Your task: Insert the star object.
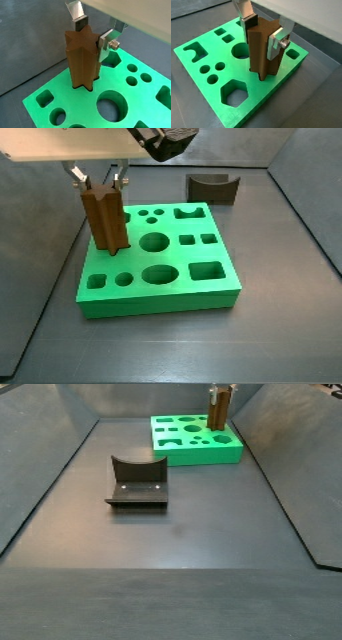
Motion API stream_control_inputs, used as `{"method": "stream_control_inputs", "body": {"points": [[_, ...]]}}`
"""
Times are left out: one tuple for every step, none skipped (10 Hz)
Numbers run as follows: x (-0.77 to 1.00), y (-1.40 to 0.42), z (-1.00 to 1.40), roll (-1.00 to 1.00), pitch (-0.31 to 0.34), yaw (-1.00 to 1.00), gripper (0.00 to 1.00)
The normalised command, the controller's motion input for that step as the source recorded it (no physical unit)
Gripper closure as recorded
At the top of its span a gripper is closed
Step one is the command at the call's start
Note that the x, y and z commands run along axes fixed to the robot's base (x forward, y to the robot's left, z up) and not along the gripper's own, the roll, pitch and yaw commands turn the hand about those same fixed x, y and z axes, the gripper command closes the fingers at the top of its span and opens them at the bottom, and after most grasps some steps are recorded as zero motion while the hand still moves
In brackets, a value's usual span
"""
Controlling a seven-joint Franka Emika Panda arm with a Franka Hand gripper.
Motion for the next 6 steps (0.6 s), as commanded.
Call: {"method": "stream_control_inputs", "body": {"points": [[0.18,0.00,-0.40,0.01,0.000,0.00,1.00],[0.17,0.00,-0.39,0.00,0.000,0.00,1.00],[0.11,0.00,-0.41,0.01,0.000,0.00,1.00],[0.00,0.00,-0.51,0.06,-0.009,0.00,1.00],[-0.02,-0.06,-0.67,0.17,-0.071,0.00,1.00],[-0.12,-0.19,-0.78,0.25,-0.139,0.06,1.00]]}}
